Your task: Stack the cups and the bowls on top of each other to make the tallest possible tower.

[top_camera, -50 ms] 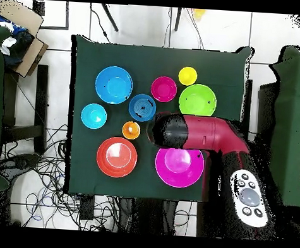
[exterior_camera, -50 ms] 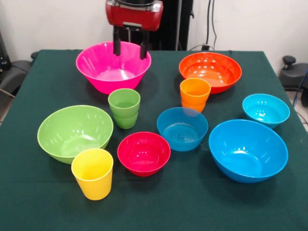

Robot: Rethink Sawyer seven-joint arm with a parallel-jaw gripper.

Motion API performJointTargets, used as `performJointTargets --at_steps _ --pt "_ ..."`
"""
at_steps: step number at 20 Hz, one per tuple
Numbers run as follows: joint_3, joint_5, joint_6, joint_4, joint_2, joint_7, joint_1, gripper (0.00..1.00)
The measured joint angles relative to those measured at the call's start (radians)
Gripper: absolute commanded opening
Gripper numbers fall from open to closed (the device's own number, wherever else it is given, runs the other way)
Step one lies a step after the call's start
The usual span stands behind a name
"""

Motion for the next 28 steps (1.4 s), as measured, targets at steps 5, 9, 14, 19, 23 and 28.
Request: performJointTargets --at_steps 5,9,14,19,23,28 --pt "-0.034 0.018 -0.022 0.007 0.001 0.032 0.053 1.0" --pt "-0.052 0.028 -0.036 0.007 0.008 0.054 0.082 1.0" --pt "-0.084 0.03 -0.066 0.007 0.032 0.077 0.117 1.0" --pt "-0.112 0.03 -0.129 0.006 0.077 0.085 0.132 1.0" --pt "-0.139 0.03 -0.158 0.006 0.101 0.085 0.145 1.0" --pt "-0.17 0.03 -0.196 0.006 0.129 0.085 0.163 1.0"
